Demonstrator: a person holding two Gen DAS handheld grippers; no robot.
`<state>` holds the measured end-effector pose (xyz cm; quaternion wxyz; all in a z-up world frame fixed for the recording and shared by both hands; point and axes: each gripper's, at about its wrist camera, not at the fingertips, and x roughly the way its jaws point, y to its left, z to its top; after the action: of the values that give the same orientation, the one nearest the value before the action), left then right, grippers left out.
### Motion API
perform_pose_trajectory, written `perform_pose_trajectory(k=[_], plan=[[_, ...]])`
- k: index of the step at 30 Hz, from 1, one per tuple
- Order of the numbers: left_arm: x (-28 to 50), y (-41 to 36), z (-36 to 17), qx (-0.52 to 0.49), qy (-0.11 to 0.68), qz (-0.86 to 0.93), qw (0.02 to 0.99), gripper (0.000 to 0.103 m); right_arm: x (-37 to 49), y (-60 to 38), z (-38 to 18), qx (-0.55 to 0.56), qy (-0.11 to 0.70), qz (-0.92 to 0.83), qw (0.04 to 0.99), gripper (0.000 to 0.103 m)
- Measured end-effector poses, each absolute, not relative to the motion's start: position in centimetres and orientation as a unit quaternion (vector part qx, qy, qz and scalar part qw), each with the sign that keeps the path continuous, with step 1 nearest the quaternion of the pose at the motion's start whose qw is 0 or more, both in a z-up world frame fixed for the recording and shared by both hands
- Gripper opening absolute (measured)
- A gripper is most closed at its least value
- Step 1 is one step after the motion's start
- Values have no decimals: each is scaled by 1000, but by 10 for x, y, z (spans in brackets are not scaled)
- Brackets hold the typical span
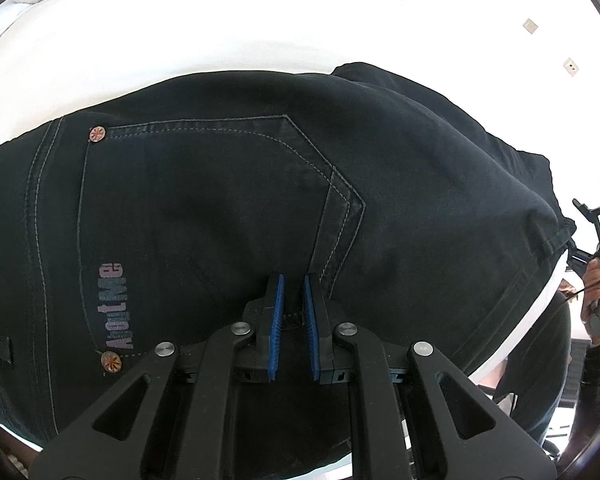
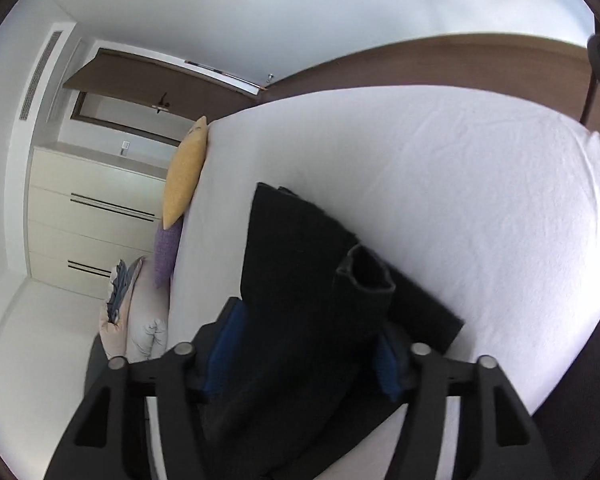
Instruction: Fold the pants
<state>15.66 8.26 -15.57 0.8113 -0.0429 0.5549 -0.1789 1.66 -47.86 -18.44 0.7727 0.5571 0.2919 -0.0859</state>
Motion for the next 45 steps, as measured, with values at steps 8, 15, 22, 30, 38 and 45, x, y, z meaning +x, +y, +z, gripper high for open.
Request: perform_pose_trajectory(k=[8,15,22,30,38,45], plan=[[159,81,-154,-38,558,-182,809,10,4,-485,-198,539,323,-119,768,4],[160,84,-154,-28,561,-185,807,10,-10,-495,-195,527,331,-127,772,3],[154,92,-153,-21,560,-186,807,10,-16,-507,-211,581,328,-100,738,3],[148,99,-155,-32,553,-185,812,10,-41,-486,-153,500,312,-148,794,83],[143,102,-156,-35,549,-183,815,10,24,-331,-157,502,414,127,749,53],[142,110,-158,-49,546,-192,814,10,41,-259,-196,494,508,149,689,53]])
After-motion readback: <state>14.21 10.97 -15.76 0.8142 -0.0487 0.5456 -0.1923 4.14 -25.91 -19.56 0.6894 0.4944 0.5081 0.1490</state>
